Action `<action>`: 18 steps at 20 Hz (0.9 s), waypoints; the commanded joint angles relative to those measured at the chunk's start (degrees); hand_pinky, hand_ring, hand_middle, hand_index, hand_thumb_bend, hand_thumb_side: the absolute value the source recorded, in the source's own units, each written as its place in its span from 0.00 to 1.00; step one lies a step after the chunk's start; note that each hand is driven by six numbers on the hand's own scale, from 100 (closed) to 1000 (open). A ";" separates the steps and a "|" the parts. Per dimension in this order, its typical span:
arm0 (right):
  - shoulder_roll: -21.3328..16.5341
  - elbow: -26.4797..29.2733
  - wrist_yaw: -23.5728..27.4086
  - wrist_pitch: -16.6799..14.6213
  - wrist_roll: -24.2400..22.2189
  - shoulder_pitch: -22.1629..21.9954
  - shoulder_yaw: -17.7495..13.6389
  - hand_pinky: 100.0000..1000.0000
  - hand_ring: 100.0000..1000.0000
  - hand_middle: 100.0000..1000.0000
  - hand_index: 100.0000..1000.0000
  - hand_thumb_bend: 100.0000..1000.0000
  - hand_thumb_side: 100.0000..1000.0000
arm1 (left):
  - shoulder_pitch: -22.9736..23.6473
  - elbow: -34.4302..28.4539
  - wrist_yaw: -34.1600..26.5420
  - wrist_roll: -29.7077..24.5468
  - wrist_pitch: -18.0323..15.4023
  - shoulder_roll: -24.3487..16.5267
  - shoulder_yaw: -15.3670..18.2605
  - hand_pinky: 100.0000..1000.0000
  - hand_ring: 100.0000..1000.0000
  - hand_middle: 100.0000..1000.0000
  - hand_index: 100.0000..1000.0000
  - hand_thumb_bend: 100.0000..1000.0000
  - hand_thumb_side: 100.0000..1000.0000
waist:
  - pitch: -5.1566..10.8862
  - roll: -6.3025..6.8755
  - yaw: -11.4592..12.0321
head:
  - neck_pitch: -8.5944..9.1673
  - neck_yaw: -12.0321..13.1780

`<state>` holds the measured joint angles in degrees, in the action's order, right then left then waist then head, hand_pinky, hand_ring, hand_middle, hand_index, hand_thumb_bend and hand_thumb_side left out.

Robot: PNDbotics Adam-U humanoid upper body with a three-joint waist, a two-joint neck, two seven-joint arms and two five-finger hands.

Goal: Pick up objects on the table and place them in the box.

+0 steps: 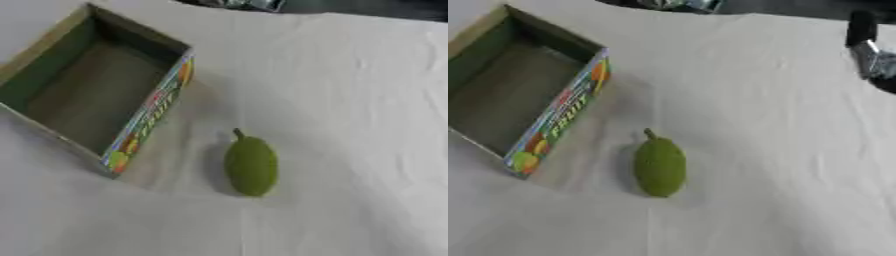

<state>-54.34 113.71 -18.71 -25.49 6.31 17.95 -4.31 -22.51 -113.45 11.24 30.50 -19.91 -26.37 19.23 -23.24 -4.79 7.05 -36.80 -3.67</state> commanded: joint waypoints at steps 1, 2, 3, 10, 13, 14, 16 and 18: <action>-6.07 0.89 -2.86 -0.71 -0.40 0.04 1.99 0.83 0.83 0.81 0.86 0.00 0.12 | 0.71 -1.14 0.73 -0.07 -0.40 -2.42 0.80 0.52 0.57 0.54 0.69 0.00 0.52 | 1.52 0.36 0.06 | -0.46 -0.32; -7.44 0.89 -3.54 -1.26 -0.91 0.13 3.12 0.83 0.83 0.82 0.86 0.00 0.11 | 1.19 -1.14 0.88 -0.07 -0.47 -2.57 0.85 0.52 0.57 0.54 0.69 0.00 0.52 | 1.55 0.42 0.15 | -0.45 -0.48; -8.63 0.89 -4.14 -1.96 -1.57 0.43 4.35 0.83 0.84 0.83 0.87 0.00 0.11 | 1.61 -1.14 1.00 -0.05 -0.55 -2.69 0.89 0.52 0.57 0.54 0.69 0.00 0.52 | 1.58 0.50 0.25 | -0.44 -0.68; -10.61 0.89 -3.17 -4.65 -6.96 5.71 10.98 0.86 0.86 0.85 0.90 0.00 0.11 | 3.01 -1.14 1.27 -0.44 -0.59 -2.28 0.97 0.51 0.57 0.54 0.69 0.00 0.52 | 1.56 0.98 0.98 | 0.00 -1.70; -10.30 0.89 -1.50 -4.57 -10.09 8.50 13.55 0.88 0.87 0.85 0.90 0.00 0.11 | 3.15 -1.14 1.22 -0.66 -0.66 -2.16 0.92 0.51 0.57 0.54 0.69 0.00 0.52 | 1.57 1.10 1.25 | 0.08 -2.03; -10.06 0.89 -1.06 -4.31 -11.14 9.39 14.34 0.88 0.87 0.85 0.90 0.00 0.11 | 3.18 -1.14 1.20 -0.72 -0.68 -2.12 0.90 0.51 0.57 0.54 0.69 0.00 0.52 | 1.59 1.12 1.33 | 0.10 -2.11; -9.52 0.89 -0.17 -3.77 -13.08 10.86 15.73 0.89 0.88 0.85 0.91 0.00 0.05 | 3.27 -1.14 1.19 -0.82 -0.65 -2.03 0.91 0.51 0.57 0.54 0.69 0.00 0.52 | 1.63 1.14 1.47 | 0.14 -2.20; -8.87 0.89 0.68 -3.17 -15.02 12.11 17.05 0.90 0.88 0.86 0.92 0.00 0.11 | 3.38 -1.14 1.19 -0.86 -0.63 -1.99 0.91 0.51 0.57 0.54 0.69 0.00 0.52 | 1.69 1.17 1.61 | 0.13 -2.29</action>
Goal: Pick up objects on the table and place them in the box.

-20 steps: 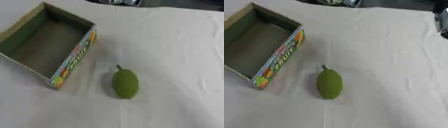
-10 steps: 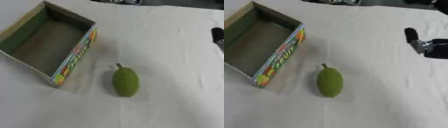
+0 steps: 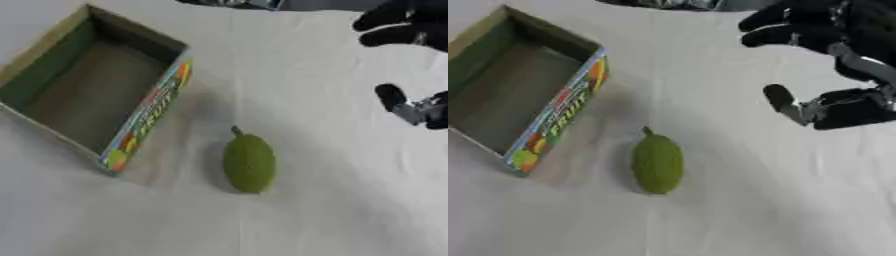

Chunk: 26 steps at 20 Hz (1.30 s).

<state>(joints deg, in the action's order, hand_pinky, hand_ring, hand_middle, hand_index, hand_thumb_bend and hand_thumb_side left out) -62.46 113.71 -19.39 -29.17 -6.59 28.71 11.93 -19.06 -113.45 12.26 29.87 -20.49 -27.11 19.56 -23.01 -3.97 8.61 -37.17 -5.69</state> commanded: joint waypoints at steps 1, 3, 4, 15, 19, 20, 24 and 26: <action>-0.38 0.88 1.68 0.83 -3.09 1.93 1.45 0.90 0.88 0.86 0.92 0.00 0.11 | 0.00 -1.14 0.15 -0.27 -0.06 -1.24 0.57 0.51 0.57 0.54 0.69 0.00 0.52 | 1.49 0.36 0.11 | 0.49 -0.31; 0.51 0.88 2.11 1.63 -5.13 3.01 2.73 0.91 0.89 0.86 0.93 0.00 0.11 | 0.11 -1.14 0.15 -0.36 -0.05 -1.21 0.56 0.51 0.57 0.54 0.69 0.00 0.52 | 1.56 0.40 0.19 | 0.50 -0.38; 1.11 0.88 2.35 2.17 -6.45 3.61 3.61 0.92 0.89 0.86 0.94 0.00 0.11 | 0.12 -1.14 0.12 -0.40 -0.05 -1.18 0.54 0.51 0.57 0.54 0.69 0.00 0.52 | 1.60 0.41 0.25 | 0.50 -0.41; 5.88 0.88 11.25 11.30 -21.71 8.78 9.88 1.00 0.95 0.86 0.98 0.00 0.11 | 0.42 -1.14 -0.16 -0.89 0.01 -1.15 0.43 0.51 0.57 0.54 0.69 0.00 0.52 | 2.05 0.25 0.39 | -0.02 -0.41; 8.02 0.88 11.28 14.84 -25.42 10.01 11.78 1.00 0.94 0.85 1.00 0.00 0.11 | 0.51 -1.14 -0.25 -1.06 0.06 -1.15 0.36 0.51 0.57 0.54 0.69 0.00 0.52 | 2.26 0.23 0.42 | -0.05 -0.38; 8.64 0.88 11.18 15.93 -26.20 10.34 12.34 1.00 0.93 0.85 1.00 0.00 0.11 | 0.54 -1.14 -0.26 -1.10 0.06 -1.14 0.34 0.51 0.57 0.54 0.69 0.00 0.52 | 2.29 0.24 0.44 | -0.05 -0.39; 10.64 0.88 10.48 19.16 -28.69 11.40 13.91 1.00 0.94 0.86 1.00 0.00 0.11 | 0.68 -1.14 -0.28 -1.27 0.11 -1.07 0.34 0.51 0.57 0.54 0.69 0.00 0.52 | 2.29 0.24 0.49 | -0.31 -0.40; 11.32 0.88 9.60 19.95 -29.67 11.72 14.40 1.00 0.95 0.87 1.00 0.00 0.11 | 0.73 -1.14 -0.28 -1.40 0.15 -1.04 0.31 0.51 0.57 0.54 0.69 0.00 0.52 | 2.28 0.20 0.49 | -0.45 -0.39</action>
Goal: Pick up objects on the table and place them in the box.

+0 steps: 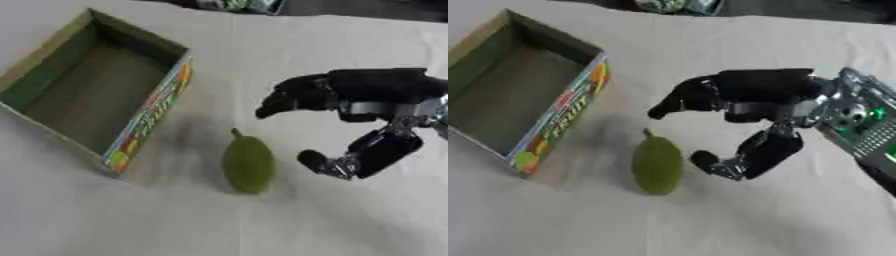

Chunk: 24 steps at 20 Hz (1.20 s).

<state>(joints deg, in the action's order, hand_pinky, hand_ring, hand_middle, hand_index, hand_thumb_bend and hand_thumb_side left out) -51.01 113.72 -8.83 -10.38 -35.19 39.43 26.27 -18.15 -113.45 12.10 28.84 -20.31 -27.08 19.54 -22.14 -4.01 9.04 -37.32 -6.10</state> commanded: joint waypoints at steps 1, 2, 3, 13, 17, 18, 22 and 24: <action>0.14 0.88 -1.38 1.47 -1.45 1.15 0.29 1.00 0.95 0.87 1.00 0.00 0.11 | -0.18 -1.14 -0.13 -0.44 -0.01 -1.06 0.33 0.51 0.57 0.54 0.69 0.00 0.52 | 1.41 0.23 0.05 | -0.33 0.04; 0.45 0.88 -1.88 1.80 -1.89 1.30 0.53 1.00 0.95 0.88 1.00 0.00 0.10 | -0.17 -1.14 -0.14 -0.50 0.01 -1.04 0.32 0.51 0.57 0.54 0.69 0.00 0.52 | 1.42 0.20 0.08 | -0.36 0.03; 0.77 0.88 -2.42 2.10 -2.30 1.44 0.73 1.00 0.95 0.88 1.00 0.00 0.11 | -0.18 -1.14 -0.15 -0.57 0.02 -1.01 0.31 0.51 0.57 0.54 0.69 0.00 0.52 | 1.42 0.19 0.11 | -0.36 0.01; 1.92 0.88 -7.19 2.27 -7.71 3.59 3.41 1.00 0.96 0.89 1.00 0.00 0.15 | -0.13 -1.14 -0.36 -1.08 0.07 -0.98 0.20 0.51 0.56 0.54 0.69 0.00 0.52 | 1.39 -0.30 0.62 | -0.38 -0.04; 1.60 0.86 -8.68 3.11 -8.03 3.51 3.51 1.00 0.96 0.89 1.00 0.00 0.17 | -0.09 -1.14 -0.45 -1.30 0.07 -0.96 0.19 0.50 0.56 0.54 0.69 0.00 0.52 | 1.29 -0.49 0.87 | -0.24 -0.12; 1.51 0.74 -9.11 3.40 -8.03 3.47 3.50 1.00 0.96 0.89 1.00 0.00 0.17 | -0.05 -1.14 -0.46 -1.39 0.09 -0.91 0.19 0.50 0.56 0.54 0.69 0.00 0.52 | 1.20 -0.57 0.95 | -0.17 -0.10; 1.64 -0.11 -10.83 3.59 -7.82 3.76 3.83 1.00 0.96 0.89 1.00 0.00 0.17 | -0.15 -1.14 -0.54 -1.63 0.05 -0.84 0.21 0.50 0.56 0.54 0.69 0.00 0.52 | 0.88 -0.66 1.27 | 0.10 -0.25; 1.99 -1.31 -11.73 3.38 -6.90 3.93 3.80 1.00 0.95 0.88 1.00 0.00 0.17 | -0.14 -1.14 -0.54 -1.78 0.03 -0.74 0.20 0.50 0.56 0.54 0.69 0.00 0.52 | 0.70 -0.68 1.47 | 0.30 -0.42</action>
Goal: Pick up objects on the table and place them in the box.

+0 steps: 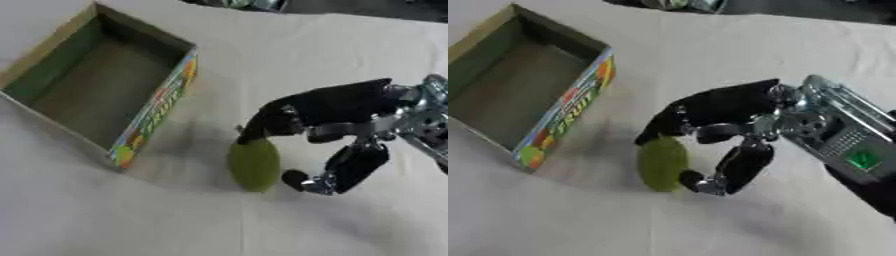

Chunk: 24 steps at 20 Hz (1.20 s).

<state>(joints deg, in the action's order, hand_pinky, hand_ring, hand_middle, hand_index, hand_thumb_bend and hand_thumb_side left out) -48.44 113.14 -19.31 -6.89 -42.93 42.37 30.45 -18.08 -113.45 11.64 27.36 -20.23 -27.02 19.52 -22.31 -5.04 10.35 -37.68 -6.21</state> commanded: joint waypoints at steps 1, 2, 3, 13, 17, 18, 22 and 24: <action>-0.37 -1.32 -1.77 -0.33 1.54 1.08 -0.40 1.00 0.95 0.88 1.00 0.00 0.17 | -0.21 -1.14 -0.09 -0.39 -0.04 -0.74 0.22 0.50 0.56 0.54 0.69 0.00 0.52 | 0.80 0.34 0.25 | 0.76 -0.38; -0.16 -1.89 -2.37 -0.58 2.37 1.21 -0.48 1.00 0.95 0.88 1.00 0.00 0.17 | -0.21 -1.14 -0.10 -0.46 -0.03 -0.68 0.24 0.50 0.56 0.54 0.69 0.00 0.52 | 0.71 0.33 0.35 | 0.86 -0.44; 0.04 -2.44 -3.10 -0.92 3.22 1.31 -0.52 1.00 0.95 0.88 1.00 0.00 0.17 | -0.21 -1.14 -0.12 -0.51 -0.03 -0.62 0.26 0.50 0.56 0.54 0.69 0.00 0.52 | 0.63 0.31 0.44 | 0.93 -0.49; 3.17 -11.23 -10.10 -7.01 3.59 1.70 0.91 1.00 0.96 0.90 1.00 0.00 0.20 | -0.36 -1.14 -0.34 -0.90 -0.05 -0.09 0.45 0.50 0.56 0.54 0.69 0.00 0.52 | -0.13 0.03 1.78 | 1.75 -1.36; 4.03 -14.86 -11.39 -10.70 1.82 1.46 1.56 1.00 0.96 0.90 1.00 0.00 0.21 | -0.28 -1.14 -0.34 -0.96 -0.01 0.09 0.57 0.50 0.56 0.54 0.69 0.00 0.52 | -0.32 -0.05 2.12 | 1.68 -1.48; 4.20 -15.49 -11.49 -11.43 1.26 1.45 1.74 1.00 0.96 0.90 1.00 0.00 0.20 | -0.31 -1.14 -0.36 -0.98 -0.02 0.11 0.57 0.50 0.56 0.54 0.69 0.00 0.52 | -0.34 -0.06 2.18 | 1.71 -1.51; 4.64 -17.23 -11.57 -13.69 -0.83 1.43 2.16 1.00 0.96 0.90 1.00 0.00 0.21 | -0.28 -1.14 -0.41 -0.98 -0.03 0.15 0.61 0.50 0.56 0.54 0.69 0.00 0.52 | -0.39 0.00 2.28 | 1.84 -1.57; 4.67 -17.58 -11.55 -14.41 -1.49 1.40 2.23 1.00 0.96 0.90 1.00 0.00 0.21 | -0.25 -1.14 -0.45 -0.98 -0.02 0.16 0.63 0.50 0.56 0.54 0.69 0.00 0.52 | -0.38 0.00 2.27 | 1.78 -1.53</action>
<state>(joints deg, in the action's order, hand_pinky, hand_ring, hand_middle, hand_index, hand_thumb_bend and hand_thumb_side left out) -43.02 95.99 -30.40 -20.54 -43.71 43.33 32.54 -18.11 -113.45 11.38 26.58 -20.26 -26.03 19.54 -23.69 -5.40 12.52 -36.42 -7.66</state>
